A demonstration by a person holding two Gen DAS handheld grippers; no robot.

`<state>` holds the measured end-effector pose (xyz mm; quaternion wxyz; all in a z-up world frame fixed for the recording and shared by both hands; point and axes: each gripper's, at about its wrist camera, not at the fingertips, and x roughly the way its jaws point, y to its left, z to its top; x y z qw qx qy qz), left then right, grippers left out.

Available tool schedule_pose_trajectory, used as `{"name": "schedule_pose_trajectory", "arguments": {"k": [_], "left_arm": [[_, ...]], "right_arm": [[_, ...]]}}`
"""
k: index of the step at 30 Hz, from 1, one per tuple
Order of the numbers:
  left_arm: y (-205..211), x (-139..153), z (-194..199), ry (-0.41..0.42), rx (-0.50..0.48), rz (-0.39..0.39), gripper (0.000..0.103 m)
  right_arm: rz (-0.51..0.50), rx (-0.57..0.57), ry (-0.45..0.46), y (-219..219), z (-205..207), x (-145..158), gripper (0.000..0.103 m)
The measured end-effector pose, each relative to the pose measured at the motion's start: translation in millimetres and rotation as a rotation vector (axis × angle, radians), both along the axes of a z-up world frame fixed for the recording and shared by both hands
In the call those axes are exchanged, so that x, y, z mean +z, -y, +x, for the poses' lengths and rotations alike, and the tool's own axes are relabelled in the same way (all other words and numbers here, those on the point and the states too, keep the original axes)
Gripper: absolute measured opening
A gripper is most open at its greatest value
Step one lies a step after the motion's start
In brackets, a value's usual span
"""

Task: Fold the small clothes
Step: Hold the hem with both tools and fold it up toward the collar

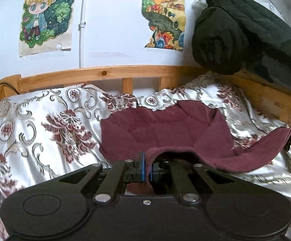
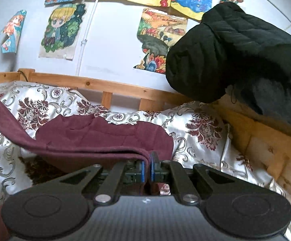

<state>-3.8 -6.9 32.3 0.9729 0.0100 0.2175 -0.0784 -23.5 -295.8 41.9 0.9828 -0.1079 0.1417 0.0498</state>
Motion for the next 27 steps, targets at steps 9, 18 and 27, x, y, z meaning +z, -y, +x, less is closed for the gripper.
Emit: {"name": "schedule_pose_trajectory", "arguments": {"k": [9,18,27], "left_arm": [[-14,23,105,0.041,-0.024,0.053,0.004],[-30,7,220,0.05,-0.01,-0.02,0.005],[-66,-40,280,-0.042,-0.01,-0.235,0.008]], "right_arm": [[0.016,-0.014,-0.099,4,123,29,0.007],[0.005,-0.091,-0.208,-12,239,11,0.007],[0.042,-0.15,-0.24,-16,272,-28,0.007]]}}
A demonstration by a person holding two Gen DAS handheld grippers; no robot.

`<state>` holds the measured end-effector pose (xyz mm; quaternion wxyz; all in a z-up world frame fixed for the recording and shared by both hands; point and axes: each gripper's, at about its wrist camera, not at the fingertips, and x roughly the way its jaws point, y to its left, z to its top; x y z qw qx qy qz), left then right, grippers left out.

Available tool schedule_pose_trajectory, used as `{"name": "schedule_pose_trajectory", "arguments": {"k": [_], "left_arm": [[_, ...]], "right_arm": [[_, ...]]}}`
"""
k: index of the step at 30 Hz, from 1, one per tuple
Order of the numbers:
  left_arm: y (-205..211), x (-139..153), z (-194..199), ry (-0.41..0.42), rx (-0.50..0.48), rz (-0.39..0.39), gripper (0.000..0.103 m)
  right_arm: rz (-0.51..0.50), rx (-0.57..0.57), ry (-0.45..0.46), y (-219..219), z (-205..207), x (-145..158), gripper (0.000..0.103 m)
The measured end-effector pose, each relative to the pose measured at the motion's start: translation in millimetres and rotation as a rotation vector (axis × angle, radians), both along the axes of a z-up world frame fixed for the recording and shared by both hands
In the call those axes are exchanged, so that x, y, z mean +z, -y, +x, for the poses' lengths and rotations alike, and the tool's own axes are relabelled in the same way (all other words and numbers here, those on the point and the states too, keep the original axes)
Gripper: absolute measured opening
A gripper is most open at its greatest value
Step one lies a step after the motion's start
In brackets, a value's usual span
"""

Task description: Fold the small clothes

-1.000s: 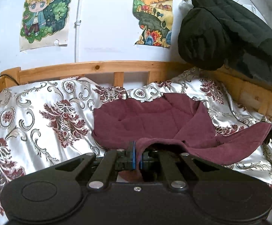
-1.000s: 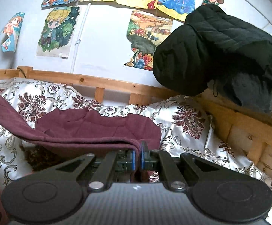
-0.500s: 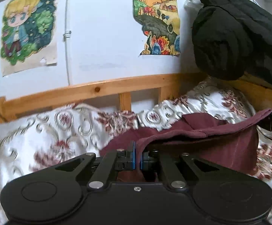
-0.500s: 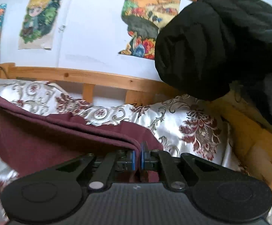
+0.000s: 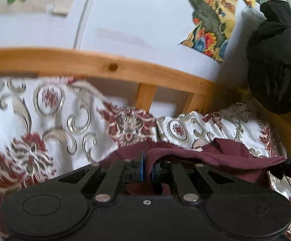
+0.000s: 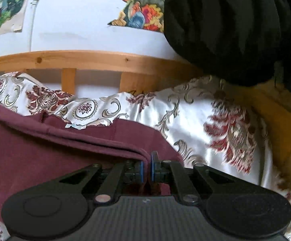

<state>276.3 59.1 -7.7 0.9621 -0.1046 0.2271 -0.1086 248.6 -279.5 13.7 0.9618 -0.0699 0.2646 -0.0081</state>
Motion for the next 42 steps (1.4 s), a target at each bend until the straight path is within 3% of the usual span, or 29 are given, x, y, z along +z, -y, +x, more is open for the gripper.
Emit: {"name": "schedule_pose_trajectory", "arguments": {"k": [9,13,15,17,18,20,22,23,26,32,38,40,42], "left_arm": [[-25,-27,20,-0.023,-0.039,-0.09,0.009],[-38,-31,29,-0.055,-0.049,-0.195,0.016],[-40,-32,32,-0.066,-0.051,-0.196,0.02],[-41,-33,34,-0.076,-0.04,-0.191,0.033],[-43,-34,35,-0.085,-0.031,-0.195,0.036],[-46,-34,37,-0.105,-0.013,-0.195,0.061],[-49,-33,37,-0.114,0.005,-0.187,0.074],[-50,-33,37,-0.114,0.007,-0.18,0.077],[-50,-30,36,-0.112,0.021,-0.152,0.088],[-58,-27,38,-0.124,0.046,-0.169,0.093],[-74,-30,38,-0.131,0.034,-0.329,0.102],[-78,-29,36,-0.12,0.063,-0.349,0.102],[-82,-28,37,-0.122,0.077,-0.345,0.102]], "right_arm": [[-0.061,-0.033,-0.009,-18,36,-22,0.008],[-0.094,-0.054,-0.031,-22,60,-22,0.009],[-0.101,-0.062,-0.039,-24,67,-24,0.011],[-0.095,-0.079,-0.054,-25,75,-29,0.013],[-0.09,-0.09,-0.061,-25,77,-31,0.019],[-0.088,-0.139,-0.066,-25,81,-36,0.035],[-0.08,-0.182,-0.056,-21,82,-38,0.041],[-0.075,-0.197,-0.053,-20,82,-39,0.042],[-0.035,-0.239,-0.05,-11,80,-40,0.061],[0.016,-0.203,-0.029,-6,63,-41,0.074],[-0.006,-0.156,-0.012,-11,63,-46,0.072],[-0.004,-0.142,-0.011,-13,68,-46,0.065],[0.006,-0.119,-0.009,-13,72,-45,0.042]]}}
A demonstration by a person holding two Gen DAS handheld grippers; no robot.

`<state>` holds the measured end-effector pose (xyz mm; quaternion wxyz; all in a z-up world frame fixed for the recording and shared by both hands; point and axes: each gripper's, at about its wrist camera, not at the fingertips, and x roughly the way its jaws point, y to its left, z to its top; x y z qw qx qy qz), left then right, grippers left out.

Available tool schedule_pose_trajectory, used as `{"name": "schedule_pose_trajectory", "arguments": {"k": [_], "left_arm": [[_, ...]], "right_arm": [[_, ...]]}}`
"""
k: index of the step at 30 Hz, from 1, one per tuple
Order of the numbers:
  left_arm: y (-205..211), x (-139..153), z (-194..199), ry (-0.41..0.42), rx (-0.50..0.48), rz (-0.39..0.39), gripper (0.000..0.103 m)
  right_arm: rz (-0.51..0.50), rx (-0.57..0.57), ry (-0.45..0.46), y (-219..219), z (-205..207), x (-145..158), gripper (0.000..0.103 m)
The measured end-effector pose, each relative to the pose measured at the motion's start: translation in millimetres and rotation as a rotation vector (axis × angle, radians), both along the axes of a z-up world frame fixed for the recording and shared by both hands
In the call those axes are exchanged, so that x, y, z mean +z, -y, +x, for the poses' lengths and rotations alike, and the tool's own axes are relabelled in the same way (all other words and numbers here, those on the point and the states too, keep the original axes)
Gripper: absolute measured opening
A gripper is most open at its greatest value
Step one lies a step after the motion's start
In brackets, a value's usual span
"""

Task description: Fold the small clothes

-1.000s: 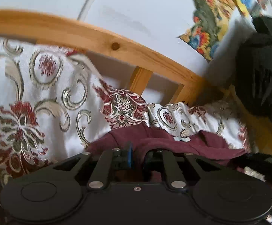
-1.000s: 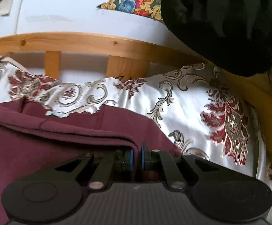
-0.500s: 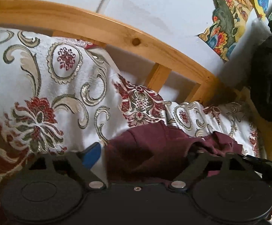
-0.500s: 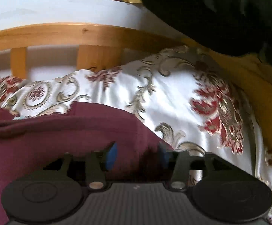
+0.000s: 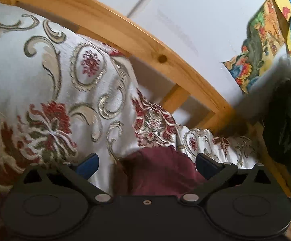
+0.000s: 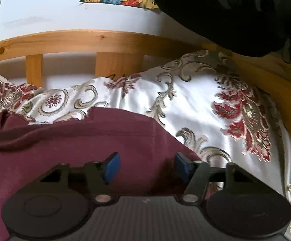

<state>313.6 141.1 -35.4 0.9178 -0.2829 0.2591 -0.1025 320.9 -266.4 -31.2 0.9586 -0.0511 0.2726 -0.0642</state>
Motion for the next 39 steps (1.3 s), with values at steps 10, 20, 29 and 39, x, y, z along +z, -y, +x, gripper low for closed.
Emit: {"name": "schedule_pose_trajectory", "arguments": {"k": [10,20,29,39], "left_arm": [[8,-5,4,-0.046,-0.005,0.078,0.102],[8,-6,1,-0.118,-0.006,0.097,0.102],[0,7,-37,-0.15,0.079,0.11,0.102],[12,-16,-108,-0.281,0.134,0.195,0.1]], "right_arm": [[-0.027,-0.011,0.042,13,-7,18,0.004],[0.029,-0.039,-0.042,33,-8,7,0.004],[0.149,-0.008,-0.015,35,-36,10,0.064],[0.212,0.105,0.069,-4,-110,5,0.103]]}}
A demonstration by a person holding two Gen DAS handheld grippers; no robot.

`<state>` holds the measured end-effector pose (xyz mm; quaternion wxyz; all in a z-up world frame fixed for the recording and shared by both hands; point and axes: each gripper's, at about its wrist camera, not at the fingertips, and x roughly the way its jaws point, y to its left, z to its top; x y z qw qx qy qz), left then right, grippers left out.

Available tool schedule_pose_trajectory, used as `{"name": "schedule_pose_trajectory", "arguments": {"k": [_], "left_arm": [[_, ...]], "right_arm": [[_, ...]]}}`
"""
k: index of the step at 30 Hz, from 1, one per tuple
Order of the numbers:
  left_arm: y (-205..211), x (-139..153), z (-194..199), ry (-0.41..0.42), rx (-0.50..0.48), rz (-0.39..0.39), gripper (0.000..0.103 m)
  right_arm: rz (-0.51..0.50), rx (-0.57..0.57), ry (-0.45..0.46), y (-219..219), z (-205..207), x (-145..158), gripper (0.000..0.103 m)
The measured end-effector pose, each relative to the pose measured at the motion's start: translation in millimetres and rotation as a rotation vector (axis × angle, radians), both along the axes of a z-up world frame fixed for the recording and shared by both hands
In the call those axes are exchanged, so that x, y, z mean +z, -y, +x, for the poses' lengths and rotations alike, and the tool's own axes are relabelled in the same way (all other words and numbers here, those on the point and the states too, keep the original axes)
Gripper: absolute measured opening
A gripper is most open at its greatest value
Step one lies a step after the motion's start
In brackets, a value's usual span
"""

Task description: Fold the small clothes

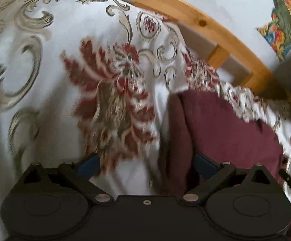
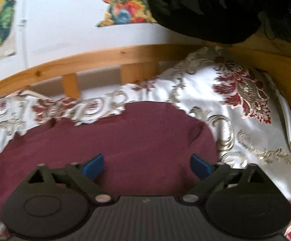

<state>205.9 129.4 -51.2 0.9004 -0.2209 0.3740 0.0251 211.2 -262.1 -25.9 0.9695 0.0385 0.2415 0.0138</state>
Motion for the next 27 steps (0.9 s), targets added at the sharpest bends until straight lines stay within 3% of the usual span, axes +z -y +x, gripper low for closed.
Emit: {"name": "schedule_pose_trajectory", "arguments": {"k": [2,6,14,21,27], "left_arm": [[7,-3,-6,-0.008,-0.008,0.029,0.101],[13,-11,-5,0.017,-0.028,0.003,0.095],[25,-13,1,0.108,-0.087,0.015,0.094],[25,-21,10,0.1,-0.089,0.033,0.094],[26,-26,18,0.074,-0.092,0.022,0.1]], "right_arm": [[0.002,0.025,0.004,-10,-8,-1,0.103],[0.006,0.037,-0.006,-25,-17,-7,0.103],[-0.017,0.06,-0.126,-35,-24,-47,0.102],[0.037,0.075,-0.088,-27,-33,-58,0.102],[0.049,0.077,-0.073,-25,-34,-59,0.102]]}}
